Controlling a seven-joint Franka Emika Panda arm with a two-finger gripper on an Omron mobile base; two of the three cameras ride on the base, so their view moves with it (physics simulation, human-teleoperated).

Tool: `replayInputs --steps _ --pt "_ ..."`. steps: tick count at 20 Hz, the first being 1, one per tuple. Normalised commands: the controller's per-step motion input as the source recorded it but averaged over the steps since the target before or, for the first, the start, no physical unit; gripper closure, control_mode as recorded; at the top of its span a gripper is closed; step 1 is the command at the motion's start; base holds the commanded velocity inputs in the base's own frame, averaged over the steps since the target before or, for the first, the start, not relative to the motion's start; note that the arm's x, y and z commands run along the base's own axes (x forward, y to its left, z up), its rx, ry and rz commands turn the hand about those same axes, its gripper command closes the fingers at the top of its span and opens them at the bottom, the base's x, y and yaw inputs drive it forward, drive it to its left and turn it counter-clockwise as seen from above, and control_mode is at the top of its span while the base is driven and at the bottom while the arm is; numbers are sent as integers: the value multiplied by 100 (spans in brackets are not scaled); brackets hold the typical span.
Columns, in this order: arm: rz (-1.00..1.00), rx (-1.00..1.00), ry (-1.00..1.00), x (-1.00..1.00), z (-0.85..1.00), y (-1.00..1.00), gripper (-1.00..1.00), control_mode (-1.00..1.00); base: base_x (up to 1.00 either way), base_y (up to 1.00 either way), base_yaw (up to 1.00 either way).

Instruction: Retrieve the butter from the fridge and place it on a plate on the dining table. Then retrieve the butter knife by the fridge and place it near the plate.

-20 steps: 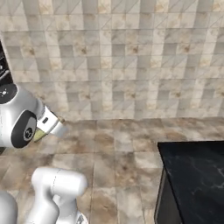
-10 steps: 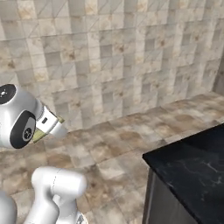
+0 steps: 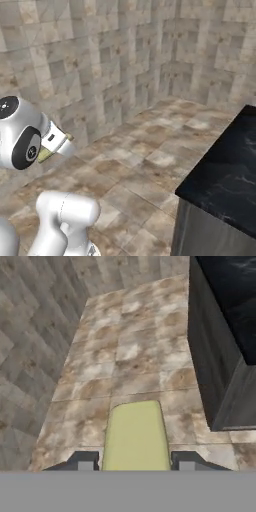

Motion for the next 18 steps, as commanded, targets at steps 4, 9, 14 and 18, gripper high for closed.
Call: replayInputs --steps 4,9,14,18 --pt "0 0 0 0 0 0 100 100 75 73 -68" --pt "0 0 0 0 0 0 100 100 82 74 -66" --pt "0 0 0 0 0 0 100 100 90 73 -64" --pt "0 0 0 0 0 0 100 100 93 72 -63"
